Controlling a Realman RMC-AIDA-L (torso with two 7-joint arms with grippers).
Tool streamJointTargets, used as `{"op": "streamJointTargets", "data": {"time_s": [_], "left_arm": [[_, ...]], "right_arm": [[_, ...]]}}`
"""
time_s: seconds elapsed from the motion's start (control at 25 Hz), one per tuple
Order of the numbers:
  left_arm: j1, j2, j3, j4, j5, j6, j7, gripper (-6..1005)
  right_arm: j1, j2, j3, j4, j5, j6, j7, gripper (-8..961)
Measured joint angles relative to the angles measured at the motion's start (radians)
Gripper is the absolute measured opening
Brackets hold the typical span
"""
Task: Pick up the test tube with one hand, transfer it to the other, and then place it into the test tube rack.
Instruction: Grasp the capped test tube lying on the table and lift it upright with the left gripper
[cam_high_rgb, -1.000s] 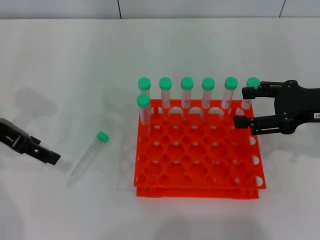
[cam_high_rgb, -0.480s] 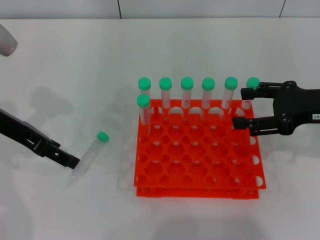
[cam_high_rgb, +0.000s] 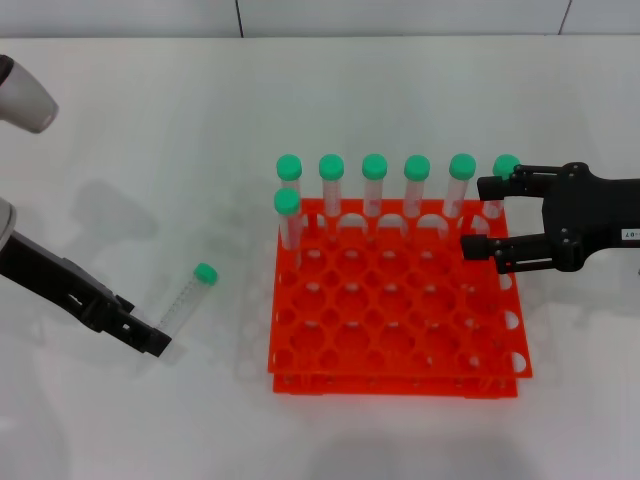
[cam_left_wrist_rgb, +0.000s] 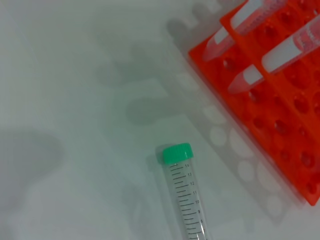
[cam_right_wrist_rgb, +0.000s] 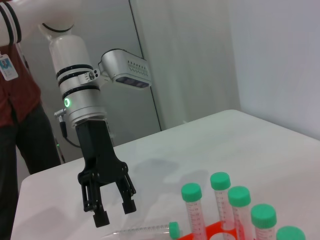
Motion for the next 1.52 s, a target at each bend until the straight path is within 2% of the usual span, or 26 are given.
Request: {"op": "streamJointTargets", "data": {"time_s": [0.72, 0.96, 1.36, 1.52], "left_arm": [[-0.003, -0.001, 0.027, -0.043, 0.009, -0.051, 0.01, 875], [-0.005, -0.002, 0.029, -0.043, 0.008, -0.046, 0.009, 749], [-0.009, -0.01, 0.051, -0.056, 0.009, -0.048, 0.009, 607], [-0.013, -0.011, 0.052, -0.063, 0.009, -0.05, 0.01, 612]], "right_arm": [[-0.003, 0.0, 0.0, 0.0, 0.0, -0.002, -0.005, 826], [-0.003, 0.002, 0.0, 0.0, 0.002, -0.006, -0.005, 826], [-0.016, 0.001, -0.001, 0.0, 0.019, -0.008, -0.011, 826], [-0.018, 0.0, -0.008, 0.0, 0.023, -0.008, -0.013, 826]]}}
